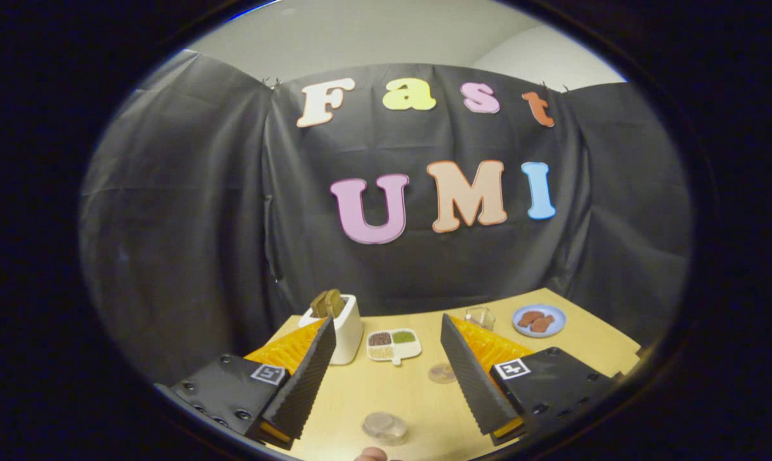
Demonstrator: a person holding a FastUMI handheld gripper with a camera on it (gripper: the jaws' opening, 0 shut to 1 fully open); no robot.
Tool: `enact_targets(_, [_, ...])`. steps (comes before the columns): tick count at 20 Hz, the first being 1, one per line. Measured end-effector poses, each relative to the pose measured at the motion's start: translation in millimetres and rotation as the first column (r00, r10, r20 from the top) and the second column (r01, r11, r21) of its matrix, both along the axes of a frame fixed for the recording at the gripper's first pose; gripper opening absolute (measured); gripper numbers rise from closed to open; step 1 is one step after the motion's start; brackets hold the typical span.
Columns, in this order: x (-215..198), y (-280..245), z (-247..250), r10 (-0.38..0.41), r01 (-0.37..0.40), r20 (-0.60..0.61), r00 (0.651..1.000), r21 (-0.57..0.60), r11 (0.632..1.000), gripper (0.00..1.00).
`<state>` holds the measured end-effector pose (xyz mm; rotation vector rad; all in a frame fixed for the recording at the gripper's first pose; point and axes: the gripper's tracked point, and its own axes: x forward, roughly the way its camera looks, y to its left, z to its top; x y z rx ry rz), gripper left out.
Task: Take the bottle from table, then pour the juice into the cup, finally place the bottle on the coaster
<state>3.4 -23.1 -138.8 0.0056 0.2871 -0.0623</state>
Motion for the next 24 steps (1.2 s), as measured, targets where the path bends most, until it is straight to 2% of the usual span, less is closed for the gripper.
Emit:
enact_targets(6, [-24.0,-9.3,-75.5,-0.011,0.010,-0.154,0.988,-0.002,1.000,1.00])
enact_targets(11, [-38.5,-10.4,-124.8,0.004,-0.014,-0.252,0.968,-0.037,0.999,1.00])
enact_targets(19, [-48.7,-6.9,-202.0,0.024,-0.047,-0.407,0.913,-0.046,0.998,1.00])
enact_targets(24, [-48.3,-7.2,-232.0,0.026,-0.077,-0.480,0.877,-0.088,0.993,1.00])
